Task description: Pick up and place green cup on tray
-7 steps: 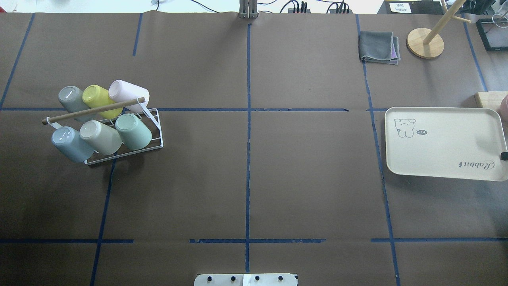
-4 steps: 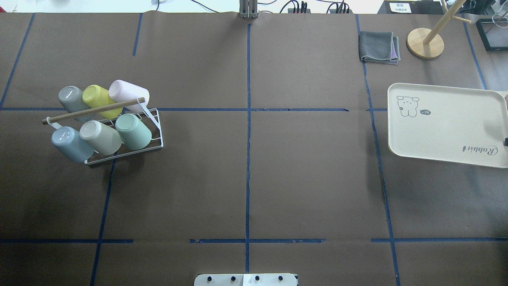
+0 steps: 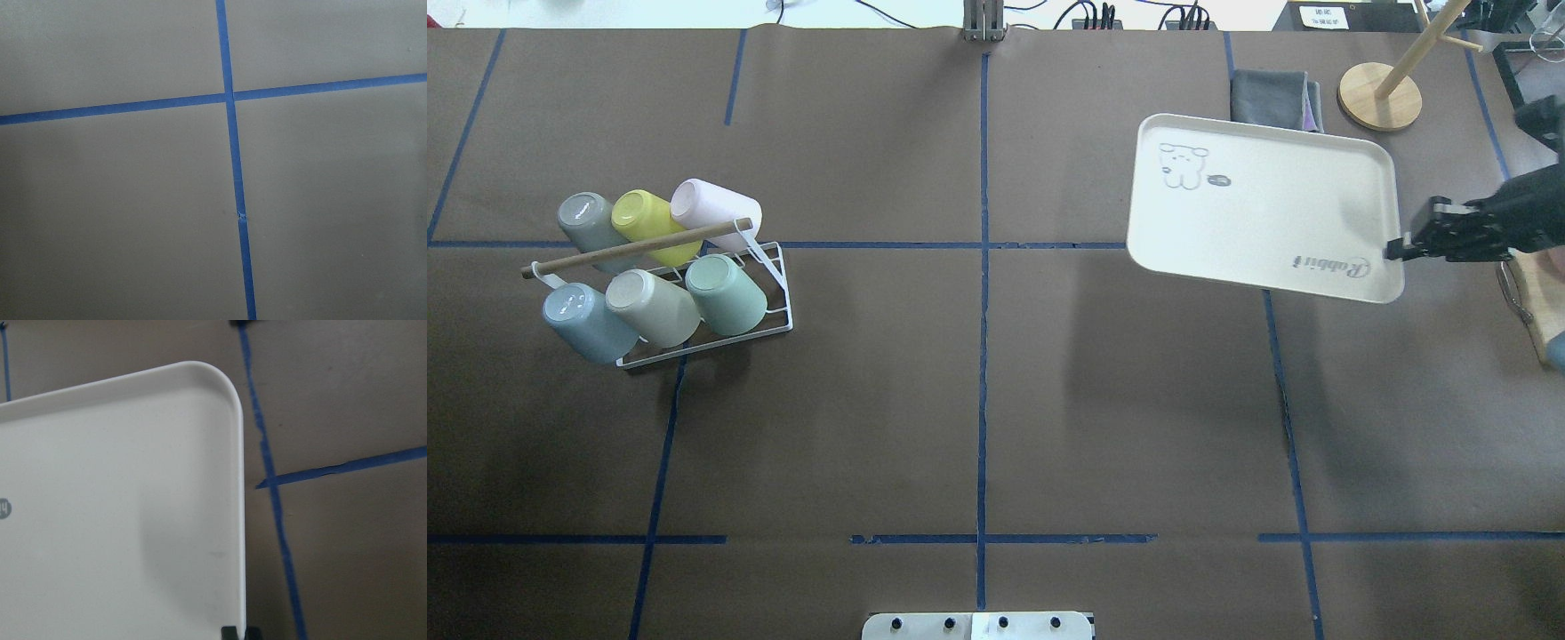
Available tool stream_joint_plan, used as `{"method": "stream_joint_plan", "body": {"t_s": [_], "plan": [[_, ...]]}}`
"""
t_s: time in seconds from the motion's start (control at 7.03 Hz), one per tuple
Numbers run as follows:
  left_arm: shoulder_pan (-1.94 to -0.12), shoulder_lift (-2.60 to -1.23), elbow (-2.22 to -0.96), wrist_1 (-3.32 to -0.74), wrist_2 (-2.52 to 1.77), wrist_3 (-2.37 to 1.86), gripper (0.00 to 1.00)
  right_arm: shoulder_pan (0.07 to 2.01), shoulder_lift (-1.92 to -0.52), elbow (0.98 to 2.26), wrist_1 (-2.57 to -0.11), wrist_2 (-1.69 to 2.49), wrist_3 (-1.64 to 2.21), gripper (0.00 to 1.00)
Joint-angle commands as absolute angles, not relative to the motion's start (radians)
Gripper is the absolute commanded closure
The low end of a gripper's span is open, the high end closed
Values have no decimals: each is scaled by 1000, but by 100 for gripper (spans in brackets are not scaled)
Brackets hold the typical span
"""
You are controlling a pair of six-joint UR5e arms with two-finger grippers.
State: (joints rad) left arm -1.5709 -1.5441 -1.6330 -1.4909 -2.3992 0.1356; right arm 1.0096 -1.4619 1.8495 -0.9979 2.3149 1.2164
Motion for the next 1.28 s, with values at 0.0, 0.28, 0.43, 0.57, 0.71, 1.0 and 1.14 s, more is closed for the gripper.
{"method": "stream_joint_plan", "body": {"t_s": [0.0, 0.28, 0.43, 0.57, 0.71, 1.0, 1.14], "plan": [[-1571, -1545, -1634, -1491, -2399, 130, 0, 794, -1353, 1910, -1123, 2141, 1277, 100], [-1571, -1545, -1631, -1491, -2401, 129, 0, 604, -1306, 1905, -1124, 1956, 1291, 100], [-1571, -1545, -1629, -1491, -2399, 123, 0, 536, -1301, 1899, -1124, 1918, 1319, 100], [-1571, -1545, -1629, -1491, -2399, 123, 0, 496, -1286, 1893, -1123, 1886, 1321, 100], [-1571, -1545, -1631, -1491, -2399, 123, 0, 474, -1266, 1869, -1123, 1879, 1327, 100], [-1571, -1543, -1631, -1491, -2399, 123, 0, 457, -1253, 1847, -1121, 1876, 1342, 99], [-1571, -1545, -1632, -1491, -2401, 123, 0, 456, -1250, 1845, -1120, 1876, 1348, 74]]}}
